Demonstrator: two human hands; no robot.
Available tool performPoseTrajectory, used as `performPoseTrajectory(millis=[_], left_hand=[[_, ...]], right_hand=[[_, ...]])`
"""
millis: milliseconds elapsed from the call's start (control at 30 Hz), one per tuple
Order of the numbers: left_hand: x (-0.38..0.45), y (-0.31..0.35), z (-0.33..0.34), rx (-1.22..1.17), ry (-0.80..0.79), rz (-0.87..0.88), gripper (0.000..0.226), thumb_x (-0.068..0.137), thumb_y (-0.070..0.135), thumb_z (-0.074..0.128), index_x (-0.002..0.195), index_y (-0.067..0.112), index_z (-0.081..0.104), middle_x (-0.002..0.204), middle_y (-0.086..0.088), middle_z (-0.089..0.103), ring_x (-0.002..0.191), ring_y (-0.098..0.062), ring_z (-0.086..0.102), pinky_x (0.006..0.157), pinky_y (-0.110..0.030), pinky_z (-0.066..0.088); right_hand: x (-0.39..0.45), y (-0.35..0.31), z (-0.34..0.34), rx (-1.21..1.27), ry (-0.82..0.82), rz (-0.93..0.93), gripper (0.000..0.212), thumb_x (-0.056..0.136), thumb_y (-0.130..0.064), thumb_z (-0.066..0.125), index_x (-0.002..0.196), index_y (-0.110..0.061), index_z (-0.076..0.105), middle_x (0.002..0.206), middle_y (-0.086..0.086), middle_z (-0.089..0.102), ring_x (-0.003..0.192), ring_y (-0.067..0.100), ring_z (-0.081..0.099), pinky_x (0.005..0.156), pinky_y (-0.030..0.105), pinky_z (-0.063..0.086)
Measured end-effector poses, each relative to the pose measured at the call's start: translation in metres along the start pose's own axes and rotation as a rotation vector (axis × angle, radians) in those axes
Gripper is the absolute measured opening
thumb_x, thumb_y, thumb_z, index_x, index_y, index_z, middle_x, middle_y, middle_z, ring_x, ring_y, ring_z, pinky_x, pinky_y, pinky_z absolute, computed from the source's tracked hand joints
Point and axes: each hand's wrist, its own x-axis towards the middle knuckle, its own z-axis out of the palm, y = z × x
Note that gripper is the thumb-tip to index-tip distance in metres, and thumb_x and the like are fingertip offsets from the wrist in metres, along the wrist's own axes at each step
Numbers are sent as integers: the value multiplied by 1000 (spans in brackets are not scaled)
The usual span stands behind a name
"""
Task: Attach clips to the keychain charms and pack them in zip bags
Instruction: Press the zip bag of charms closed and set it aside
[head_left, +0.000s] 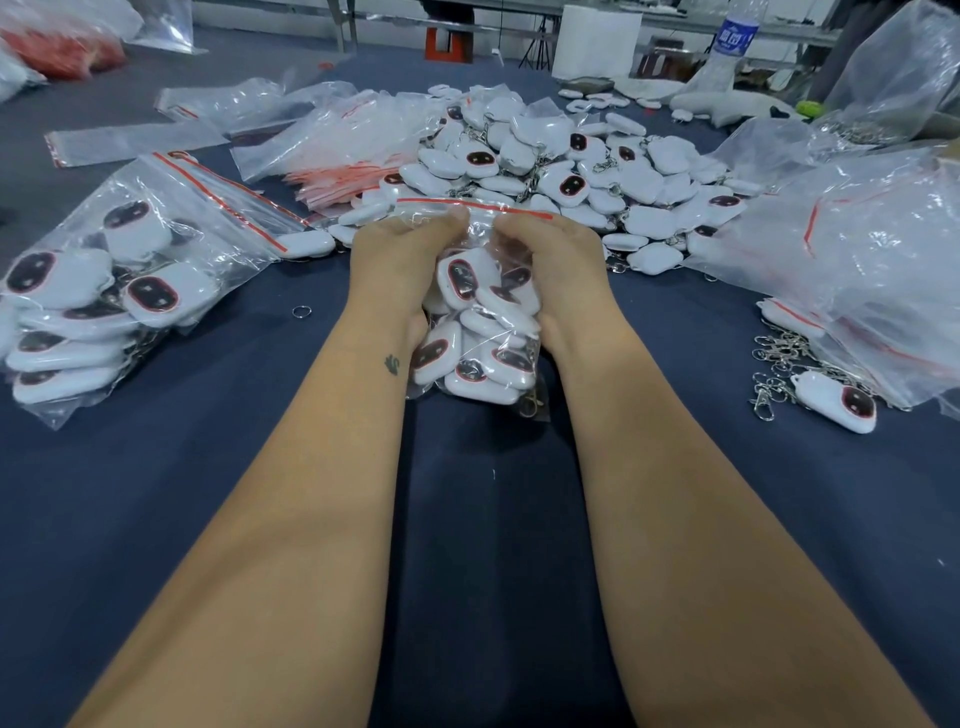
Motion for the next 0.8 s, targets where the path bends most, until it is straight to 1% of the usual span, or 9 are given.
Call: performPoseTrajectory(millis=[67,200,300,400,500,667,733,800], left_hand=[[-1,0,-1,-1,2,1,11,85,7,74,77,3,68,70,-11,70,64,-23,67,68,-37,58],[-2,-1,1,-11,-34,12,8,88,6,70,81,3,68,73,-11,70,65,-23,66,68,-35,57],[-2,-2,3,-13,-49,8,8,89,5,68,82,4,68,75,-13,69,68,-25,65,74,-39,55],[-3,-2,3,-50,-79,1,4,86,4,71,86,1,69,80,-17,70,72,-27,67,76,-41,57],[-6,-2,2,-57,-122,5,9,85,3,72,92,-3,70,84,-20,73,76,-31,70,73,-40,59],[-9,0,4,-47,-50,13,24,85,2,72,107,-8,67,95,-24,71,81,-32,69,78,-45,59],[-9,0,5,-47,-36,3,30,85,2,71,113,-9,64,101,-27,70,84,-33,68,80,-47,59],[-10,0,5,-43,-29,-9,32,86,1,71,115,-9,63,101,-26,70,84,-33,68,80,-47,59]], right_hand=[[2,-1,0,12,-11,18,7,83,3,68,82,0,62,61,9,62,55,20,59,57,29,52],[2,2,-2,-2,-75,23,10,83,2,70,75,-2,66,66,12,68,59,24,66,60,32,56],[3,4,-1,-44,-44,-21,9,82,2,70,74,-4,68,66,12,69,61,24,67,66,36,56],[3,5,-1,-25,-51,-51,11,81,2,69,73,-5,71,69,13,70,64,25,68,69,38,58],[0,5,0,-22,-84,-65,12,84,1,68,75,-6,72,74,13,72,69,26,70,69,37,60],[-4,4,0,-42,-122,-75,6,86,0,68,81,-2,72,75,13,73,69,25,72,63,33,58],[-4,4,-1,-81,-121,-89,6,85,-1,68,82,-3,73,78,14,74,72,26,72,67,36,60],[-3,5,-1,-134,-113,-123,10,84,-2,69,77,-7,74,78,13,74,73,26,72,70,39,61]])
